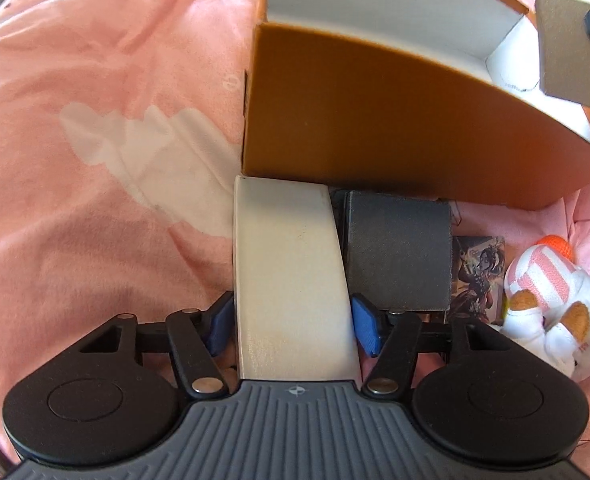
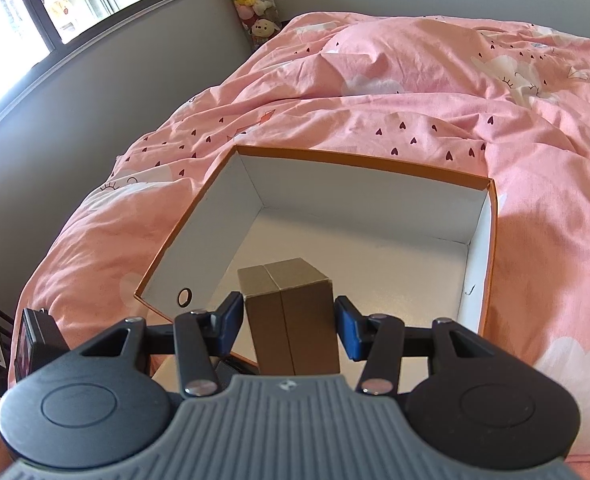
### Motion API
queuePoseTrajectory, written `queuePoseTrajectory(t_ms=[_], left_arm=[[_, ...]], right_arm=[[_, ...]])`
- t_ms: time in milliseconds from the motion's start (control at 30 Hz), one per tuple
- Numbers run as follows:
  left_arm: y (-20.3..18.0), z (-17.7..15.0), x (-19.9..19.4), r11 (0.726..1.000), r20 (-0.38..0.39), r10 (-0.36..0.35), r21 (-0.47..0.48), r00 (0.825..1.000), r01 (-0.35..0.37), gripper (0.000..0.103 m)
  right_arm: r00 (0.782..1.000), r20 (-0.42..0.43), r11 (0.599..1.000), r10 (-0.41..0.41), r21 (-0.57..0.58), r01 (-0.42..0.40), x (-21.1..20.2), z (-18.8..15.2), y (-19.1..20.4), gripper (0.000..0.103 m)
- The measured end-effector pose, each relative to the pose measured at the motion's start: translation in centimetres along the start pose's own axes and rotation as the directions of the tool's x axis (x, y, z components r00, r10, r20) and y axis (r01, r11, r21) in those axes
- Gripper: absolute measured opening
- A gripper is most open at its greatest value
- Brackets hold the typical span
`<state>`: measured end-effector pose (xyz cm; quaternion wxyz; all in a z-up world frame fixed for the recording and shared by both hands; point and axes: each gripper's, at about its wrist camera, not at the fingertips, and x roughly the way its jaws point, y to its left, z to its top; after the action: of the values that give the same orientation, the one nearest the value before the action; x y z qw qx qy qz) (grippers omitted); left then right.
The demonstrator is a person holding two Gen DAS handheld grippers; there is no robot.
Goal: Organize objects
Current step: 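Carry white box with left gripper while right gripper carries brown box over shoebox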
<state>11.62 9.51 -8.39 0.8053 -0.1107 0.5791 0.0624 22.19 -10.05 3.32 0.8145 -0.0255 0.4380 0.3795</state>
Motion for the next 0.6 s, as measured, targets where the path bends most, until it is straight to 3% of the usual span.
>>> queuePoseTrajectory(t_ms=[367,600], left_arm=[[0.1,-1.6,-7.2,0.998,0.198,-0.025,-0.045,0.98,0.035,0.069],[-0.9,-1.3,-11.9,0.993,0.328,-0.107,-0.005,0.938,0.115,0.069]], right_arm=[[1.0,0.019,1.0,0.01,-0.005,-0.01,-0.4,0.0,0.8,0.052],[0.999,0.045,1.0,0.009,-0.012,-0.008,-1.3,0.0,1.3,0.052]])
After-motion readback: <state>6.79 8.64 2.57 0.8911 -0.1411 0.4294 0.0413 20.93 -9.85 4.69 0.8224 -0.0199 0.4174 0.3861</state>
